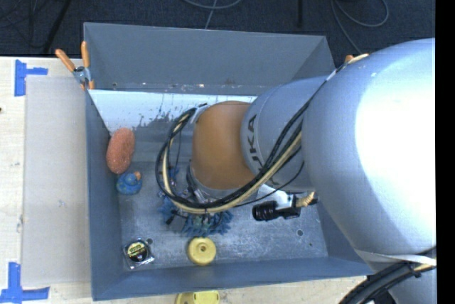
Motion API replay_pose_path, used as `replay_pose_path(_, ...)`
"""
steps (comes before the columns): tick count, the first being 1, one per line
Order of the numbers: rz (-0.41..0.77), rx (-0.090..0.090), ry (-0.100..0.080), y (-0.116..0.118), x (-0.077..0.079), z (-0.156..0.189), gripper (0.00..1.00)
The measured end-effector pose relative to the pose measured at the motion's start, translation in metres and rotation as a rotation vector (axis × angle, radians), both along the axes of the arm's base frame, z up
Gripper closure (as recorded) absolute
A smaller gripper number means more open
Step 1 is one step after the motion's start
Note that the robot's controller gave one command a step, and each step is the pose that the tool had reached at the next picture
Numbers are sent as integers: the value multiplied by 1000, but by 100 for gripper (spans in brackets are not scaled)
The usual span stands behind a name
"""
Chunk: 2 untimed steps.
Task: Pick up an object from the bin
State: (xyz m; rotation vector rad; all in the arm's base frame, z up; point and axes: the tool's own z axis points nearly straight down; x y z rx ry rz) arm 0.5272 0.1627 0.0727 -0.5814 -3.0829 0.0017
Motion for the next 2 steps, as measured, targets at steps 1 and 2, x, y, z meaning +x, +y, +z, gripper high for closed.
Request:
replay_pose_path(1,-1,0,0,0,0,0,100)
replay_pose_path(2,14,0,-7,-39,-15,158,100)
